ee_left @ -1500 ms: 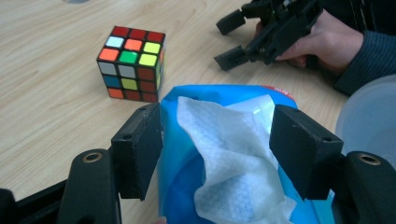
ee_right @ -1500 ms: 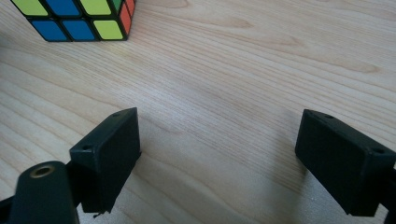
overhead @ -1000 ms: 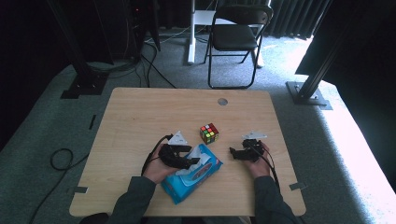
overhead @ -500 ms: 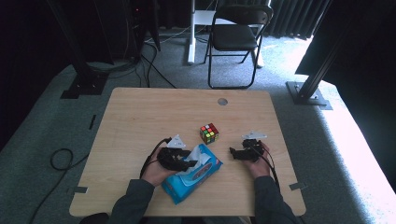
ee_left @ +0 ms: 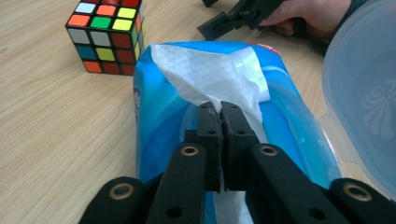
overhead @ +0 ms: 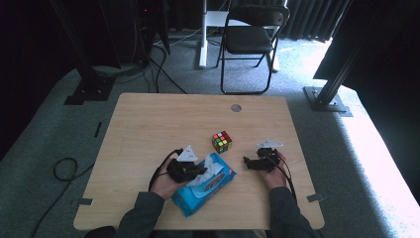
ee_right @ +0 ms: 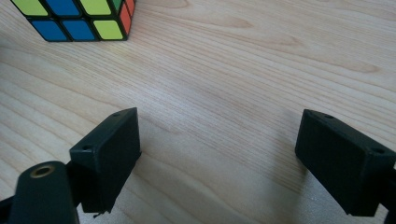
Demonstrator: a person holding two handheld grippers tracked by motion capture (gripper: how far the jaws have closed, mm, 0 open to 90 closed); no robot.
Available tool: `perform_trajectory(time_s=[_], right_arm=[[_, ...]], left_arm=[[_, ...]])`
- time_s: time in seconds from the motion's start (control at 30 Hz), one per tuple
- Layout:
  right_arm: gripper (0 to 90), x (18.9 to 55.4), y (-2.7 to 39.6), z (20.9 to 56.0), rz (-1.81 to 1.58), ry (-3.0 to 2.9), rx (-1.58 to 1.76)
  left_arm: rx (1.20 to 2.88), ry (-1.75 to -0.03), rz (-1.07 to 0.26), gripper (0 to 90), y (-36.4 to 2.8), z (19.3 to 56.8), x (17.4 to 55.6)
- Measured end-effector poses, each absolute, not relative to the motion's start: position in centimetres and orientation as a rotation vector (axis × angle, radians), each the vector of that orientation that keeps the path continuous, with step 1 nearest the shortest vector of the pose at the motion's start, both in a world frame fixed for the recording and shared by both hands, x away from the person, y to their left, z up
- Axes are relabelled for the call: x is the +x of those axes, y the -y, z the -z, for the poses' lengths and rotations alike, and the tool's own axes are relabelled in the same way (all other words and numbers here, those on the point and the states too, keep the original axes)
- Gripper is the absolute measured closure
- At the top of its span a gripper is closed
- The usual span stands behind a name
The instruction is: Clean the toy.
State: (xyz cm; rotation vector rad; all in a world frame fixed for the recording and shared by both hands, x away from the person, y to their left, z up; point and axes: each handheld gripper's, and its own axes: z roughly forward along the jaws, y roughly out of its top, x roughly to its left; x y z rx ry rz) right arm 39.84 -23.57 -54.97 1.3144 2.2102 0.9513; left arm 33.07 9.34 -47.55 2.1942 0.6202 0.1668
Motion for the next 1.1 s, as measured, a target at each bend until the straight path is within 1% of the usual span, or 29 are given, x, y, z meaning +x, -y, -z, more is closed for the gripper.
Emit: perform_trajectory(time_s=[0.67, 1.1], right_arm=[[13.7, 39.8, 23.6, 55.0, -0.951, -2.21, 1.317], [13.7, 39.8, 23.6, 55.0, -0.951, -2.21, 1.317]], left_arm=[[2.168, -0.633, -0.204, 89.0, -9.8, 46.9, 33.1], [2.113, -0.679, -0.259, 89.0, -11.2, 45.9, 33.6]])
